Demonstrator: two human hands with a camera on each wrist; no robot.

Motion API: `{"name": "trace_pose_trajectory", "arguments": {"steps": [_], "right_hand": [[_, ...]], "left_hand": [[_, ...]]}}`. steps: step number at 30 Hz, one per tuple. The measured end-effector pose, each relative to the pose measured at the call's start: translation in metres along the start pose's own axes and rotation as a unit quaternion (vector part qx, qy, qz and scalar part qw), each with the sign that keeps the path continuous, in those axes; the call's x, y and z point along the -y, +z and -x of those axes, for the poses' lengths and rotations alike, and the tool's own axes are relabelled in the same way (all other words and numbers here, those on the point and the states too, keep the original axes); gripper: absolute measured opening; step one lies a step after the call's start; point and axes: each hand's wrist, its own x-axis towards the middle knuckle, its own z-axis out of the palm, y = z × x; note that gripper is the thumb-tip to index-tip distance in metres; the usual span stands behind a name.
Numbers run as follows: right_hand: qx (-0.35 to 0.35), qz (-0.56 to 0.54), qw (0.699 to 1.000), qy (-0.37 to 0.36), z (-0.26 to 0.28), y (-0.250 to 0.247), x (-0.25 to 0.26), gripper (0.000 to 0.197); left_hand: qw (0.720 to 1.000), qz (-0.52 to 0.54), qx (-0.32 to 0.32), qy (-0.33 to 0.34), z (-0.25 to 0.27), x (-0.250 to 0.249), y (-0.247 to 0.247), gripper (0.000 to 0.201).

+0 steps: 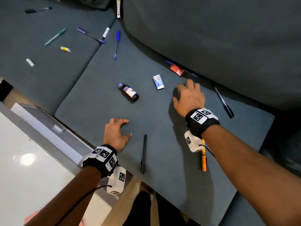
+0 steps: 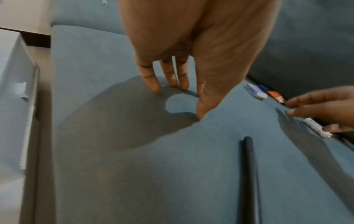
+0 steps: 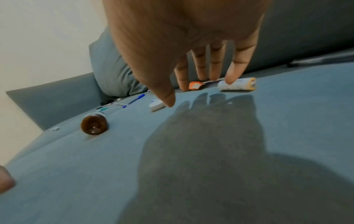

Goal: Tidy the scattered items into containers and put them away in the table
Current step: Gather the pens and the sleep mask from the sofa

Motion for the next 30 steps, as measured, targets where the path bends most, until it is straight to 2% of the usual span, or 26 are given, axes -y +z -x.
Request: {"name": "trace_pose_trajectory", "arguments": {"steps": [3, 7, 9, 12, 15, 17, 19, 21, 22, 23, 24, 26, 28, 30], "right_hand": [[0.021, -0.045, 0.997, -0.054, -0.017, 0.009, 0.028, 0.049], [0.080, -0.100, 0.990, -0.052, -0.043, 0.019, 0.058, 0.065], [0.083, -0.091, 0.992, -0.034, -0.050, 0.018, 0.066, 0.059], [0.099, -0.122, 0.987, -0.020, -0.050, 0.016, 0.065, 0.042], [0.138, -0.190, 0.972, -0.011, -0.034, 0.012, 0.056, 0.032], [0.160, -0.281, 0.946, -0.020, -0.016, 0.008, 0.053, 0.033], [0.193, -0.360, 0.910, -0.062, 0.000, -0.001, 0.054, 0.039], [0.178, -0.365, 0.910, -0.088, 0.005, -0.002, 0.053, 0.043], [0.147, -0.351, 0.921, -0.080, 0.003, -0.002, 0.050, 0.042], [0.107, -0.331, 0.935, -0.064, -0.003, 0.000, 0.046, 0.040], [0.067, -0.302, 0.950, -0.043, -0.011, 0.001, 0.041, 0.040], [0.012, -0.220, 0.975, -0.016, -0.032, 0.002, 0.031, 0.046], [-0.003, -0.122, 0.993, -0.008, -0.051, 0.003, 0.025, 0.057], [-0.001, -0.061, 0.998, 0.000, -0.065, 0.005, 0.023, 0.064]], "left_hand": [[1.000, -0.028, 0.009, -0.009, -0.002, 0.008, 0.000, 0.056], [1.000, -0.019, 0.009, -0.002, -0.008, 0.011, 0.003, 0.057], [1.000, -0.012, 0.011, 0.003, -0.012, 0.012, 0.002, 0.053], [0.999, 0.027, 0.007, 0.025, -0.018, 0.007, -0.003, 0.032], [0.984, 0.170, 0.051, 0.012, -0.020, -0.014, -0.004, 0.022], [0.954, 0.288, 0.074, -0.027, -0.021, -0.040, -0.002, 0.023], [0.890, 0.427, 0.114, -0.111, -0.025, -0.064, 0.001, 0.023], [0.818, 0.531, 0.138, -0.171, -0.027, -0.081, 0.003, 0.025], [0.799, 0.556, 0.136, -0.187, -0.028, -0.087, 0.006, 0.021], [0.797, 0.558, 0.124, -0.196, -0.030, -0.090, 0.009, 0.013], [0.806, 0.548, 0.108, -0.197, -0.031, -0.093, 0.013, 0.008], [0.841, 0.498, 0.087, -0.191, -0.034, -0.094, 0.021, 0.015], [0.867, 0.459, 0.085, -0.177, -0.034, -0.090, 0.023, 0.018], [0.879, 0.443, 0.098, -0.149, -0.034, -0.080, 0.020, 0.021]]}}
